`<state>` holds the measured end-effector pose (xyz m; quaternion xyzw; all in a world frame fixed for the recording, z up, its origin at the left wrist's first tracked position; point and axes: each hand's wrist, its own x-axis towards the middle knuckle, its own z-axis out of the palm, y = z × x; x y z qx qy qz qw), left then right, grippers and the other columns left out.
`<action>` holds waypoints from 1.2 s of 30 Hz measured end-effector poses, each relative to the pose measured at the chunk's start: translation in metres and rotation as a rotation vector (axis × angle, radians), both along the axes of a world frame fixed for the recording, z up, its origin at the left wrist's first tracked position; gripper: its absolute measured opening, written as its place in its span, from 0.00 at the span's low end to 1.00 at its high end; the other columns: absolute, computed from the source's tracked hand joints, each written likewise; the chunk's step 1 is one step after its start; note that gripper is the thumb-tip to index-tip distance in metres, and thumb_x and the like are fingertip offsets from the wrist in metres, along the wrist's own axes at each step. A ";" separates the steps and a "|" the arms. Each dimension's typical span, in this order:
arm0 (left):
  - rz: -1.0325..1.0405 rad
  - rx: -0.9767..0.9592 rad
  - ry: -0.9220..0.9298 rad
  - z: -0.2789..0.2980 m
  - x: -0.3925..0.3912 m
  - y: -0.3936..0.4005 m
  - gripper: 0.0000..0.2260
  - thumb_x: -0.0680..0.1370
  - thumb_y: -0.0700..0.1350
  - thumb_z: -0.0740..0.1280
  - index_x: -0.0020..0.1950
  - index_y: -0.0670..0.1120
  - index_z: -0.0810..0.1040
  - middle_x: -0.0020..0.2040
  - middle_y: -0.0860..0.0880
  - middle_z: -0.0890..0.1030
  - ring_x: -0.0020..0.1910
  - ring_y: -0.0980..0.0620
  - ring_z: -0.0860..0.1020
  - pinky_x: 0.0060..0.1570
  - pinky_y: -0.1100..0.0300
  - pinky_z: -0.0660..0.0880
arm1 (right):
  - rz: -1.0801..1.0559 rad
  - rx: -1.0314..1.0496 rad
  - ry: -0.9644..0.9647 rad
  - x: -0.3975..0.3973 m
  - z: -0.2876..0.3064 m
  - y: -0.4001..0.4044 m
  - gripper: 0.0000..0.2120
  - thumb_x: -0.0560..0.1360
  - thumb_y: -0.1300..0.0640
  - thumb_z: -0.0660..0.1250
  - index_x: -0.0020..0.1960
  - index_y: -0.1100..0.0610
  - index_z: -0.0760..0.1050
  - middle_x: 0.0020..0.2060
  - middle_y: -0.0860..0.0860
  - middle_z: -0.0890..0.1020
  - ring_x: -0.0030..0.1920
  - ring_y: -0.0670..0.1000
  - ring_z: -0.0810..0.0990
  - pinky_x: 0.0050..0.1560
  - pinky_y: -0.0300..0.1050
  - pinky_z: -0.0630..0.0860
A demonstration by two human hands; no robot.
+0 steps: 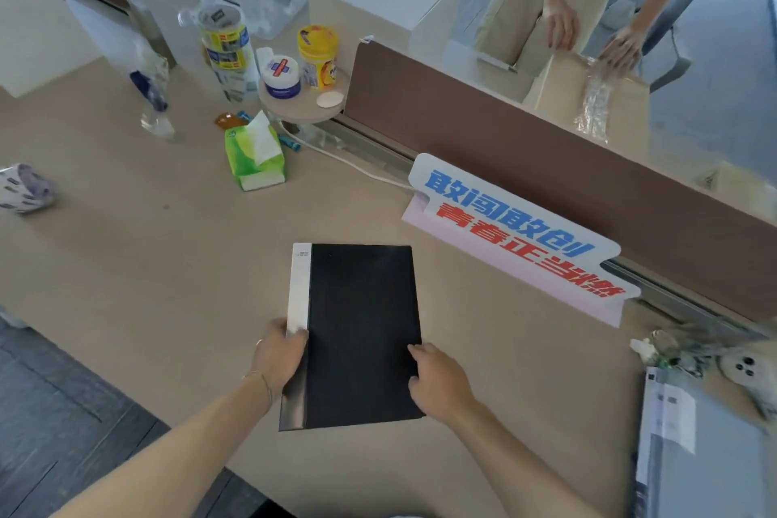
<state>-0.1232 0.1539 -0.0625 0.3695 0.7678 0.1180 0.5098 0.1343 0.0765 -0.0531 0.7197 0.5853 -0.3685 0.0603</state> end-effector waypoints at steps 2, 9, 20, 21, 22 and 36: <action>0.064 -0.040 -0.114 0.009 -0.001 0.006 0.10 0.78 0.48 0.67 0.56 0.46 0.80 0.49 0.46 0.84 0.47 0.44 0.82 0.43 0.53 0.78 | -0.012 -0.012 0.001 0.000 0.002 0.002 0.31 0.77 0.59 0.58 0.80 0.55 0.59 0.76 0.50 0.68 0.73 0.53 0.69 0.71 0.46 0.68; 0.081 -0.047 -0.348 0.033 0.004 0.009 0.11 0.81 0.42 0.68 0.63 0.47 0.76 0.57 0.46 0.84 0.53 0.46 0.82 0.56 0.49 0.78 | -0.233 -0.020 0.124 -0.001 0.002 0.002 0.32 0.73 0.59 0.60 0.77 0.50 0.65 0.71 0.47 0.74 0.69 0.53 0.74 0.67 0.46 0.72; -0.120 0.115 -0.366 0.070 0.049 -0.012 0.10 0.81 0.41 0.65 0.61 0.48 0.78 0.58 0.46 0.85 0.58 0.43 0.83 0.64 0.42 0.77 | -0.886 0.370 0.421 0.033 0.070 -0.017 0.20 0.80 0.58 0.62 0.71 0.50 0.69 0.60 0.46 0.79 0.62 0.53 0.78 0.61 0.46 0.74; -0.129 0.113 -0.371 0.073 0.061 -0.015 0.08 0.81 0.42 0.65 0.60 0.48 0.78 0.58 0.44 0.85 0.58 0.42 0.83 0.63 0.41 0.77 | -0.890 0.412 0.385 0.039 0.077 -0.022 0.20 0.80 0.58 0.63 0.72 0.51 0.67 0.62 0.46 0.78 0.63 0.54 0.78 0.62 0.47 0.73; -0.140 0.115 -0.370 0.076 0.074 -0.018 0.06 0.82 0.42 0.64 0.58 0.48 0.77 0.57 0.43 0.85 0.57 0.43 0.83 0.60 0.43 0.79 | -0.896 0.447 0.344 0.045 0.085 -0.028 0.22 0.81 0.57 0.63 0.73 0.51 0.66 0.65 0.47 0.77 0.65 0.54 0.77 0.63 0.47 0.73; -0.574 0.152 -0.420 0.118 0.300 -0.116 0.14 0.85 0.43 0.60 0.70 0.49 0.67 0.62 0.47 0.79 0.58 0.46 0.80 0.57 0.51 0.77 | -1.210 0.672 0.110 0.211 0.121 -0.187 0.20 0.81 0.56 0.59 0.72 0.47 0.68 0.55 0.41 0.77 0.59 0.53 0.78 0.56 0.47 0.71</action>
